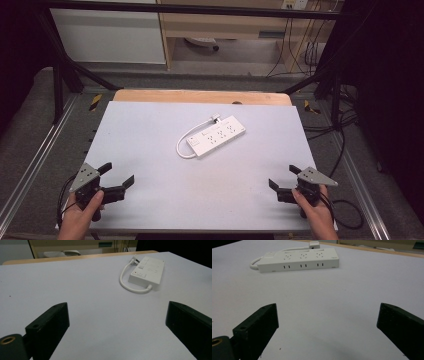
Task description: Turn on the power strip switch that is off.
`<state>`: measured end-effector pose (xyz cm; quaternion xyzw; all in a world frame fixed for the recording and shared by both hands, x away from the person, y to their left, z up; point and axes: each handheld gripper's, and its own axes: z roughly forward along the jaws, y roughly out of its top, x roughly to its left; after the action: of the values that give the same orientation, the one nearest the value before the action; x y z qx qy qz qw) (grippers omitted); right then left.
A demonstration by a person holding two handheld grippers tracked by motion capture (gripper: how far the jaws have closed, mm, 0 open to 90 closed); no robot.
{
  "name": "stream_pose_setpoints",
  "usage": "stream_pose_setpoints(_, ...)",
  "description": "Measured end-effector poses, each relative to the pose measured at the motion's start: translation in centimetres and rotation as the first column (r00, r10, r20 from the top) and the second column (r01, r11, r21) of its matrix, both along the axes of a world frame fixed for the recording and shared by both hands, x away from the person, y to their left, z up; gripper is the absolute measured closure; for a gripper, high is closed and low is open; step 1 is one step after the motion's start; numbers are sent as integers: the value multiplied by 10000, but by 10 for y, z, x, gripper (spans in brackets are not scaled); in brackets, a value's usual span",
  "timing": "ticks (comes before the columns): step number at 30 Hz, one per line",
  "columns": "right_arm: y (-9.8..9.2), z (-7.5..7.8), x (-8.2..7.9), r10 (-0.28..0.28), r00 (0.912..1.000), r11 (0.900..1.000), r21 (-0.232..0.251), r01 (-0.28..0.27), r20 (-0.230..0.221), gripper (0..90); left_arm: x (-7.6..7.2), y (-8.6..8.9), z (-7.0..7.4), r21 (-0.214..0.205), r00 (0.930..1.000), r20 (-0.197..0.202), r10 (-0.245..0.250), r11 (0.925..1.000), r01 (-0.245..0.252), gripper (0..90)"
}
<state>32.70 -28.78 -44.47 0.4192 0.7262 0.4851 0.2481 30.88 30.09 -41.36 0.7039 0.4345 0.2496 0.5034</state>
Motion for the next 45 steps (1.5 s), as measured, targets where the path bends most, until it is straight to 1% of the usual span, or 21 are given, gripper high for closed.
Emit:
stream_pose_setpoints(3, 0, 0, 0, 2, 10000, 10000, -10, -2, -43, 41, 0, 1, 0, -36, 10000, -33, 5, 10000, -5, 52)
stream_pose_setpoints(9, 0, 0, 0, 53, 9999, 10000, 9, -53, -89, 41, 0, 0, -1, 82, 10000, -75, -23, 10000, 23, 52)
stream_pose_setpoints(12, 1, -1, 1, 51, 9999, 10000, 5, -51, -107, 41, 1, 0, -1, 41, 9999, -111, 19, 10000, -19, 52)
stream_pose_setpoints(14, 1, -1, 1, 39, 9997, 10000, 74, -37, -223, 42, 1, -1, -2, 118, 9998, -183, -25, 9999, 28, 53)
stream_pose_setpoints(20, 3, -1, 2, -22, 9995, 9999, 154, 27, -319, 40, 1, -1, -2, 144, 9998, -207, -65, 9999, 68, 53)
stream_pose_setpoints(23, 4, 0, 3, -52, 9989, 9998, 187, 61, -457, 38, 1, -2, -2, 165, 9997, -202, -96, 9998, 100, 53)
stream_pose_setpoints(28, 5, 0, 2, -3, 9990, 9998, 203, 12, -453, 37, 0, -1, -2, 153, 9998, -177, -89, 9998, 92, 53)
stream_pose_setpoints(32, 5, 0, 3, -18, 9987, 9995, 302, 33, -513, 36, 1, -2, -2, 170, 9997, -211, -114, 9998, 117, 53)
stream_pose_setpoints(37, 5, 3, 3, 7, 9988, 9990, 446, 15, -480, 36, 1, -2, -3, 186, 9996, -227, -158, 9997, 163, 53)
stream_pose_setpoints(41, 8, 5, 1, 140, 9989, 9992, 374, -123, -437, 37, 1, -3, -3, 255, 9994, -274, -210, 9994, 217, 53)
stream_pose_setpoints(44, 10, 9, 0, 276, 9984, 9977, 627, -245, -485, 36, 1, -3, -3, 251, 9994, -287, -209, 9995, 216, 53)
stream_pose_setpoints(45, 12, 12, -1, 277, 9978, 9969, 753, -232, -598, 36, 0, -3, -4, 252, 9994, -279, -210, 9994, 217, 53)
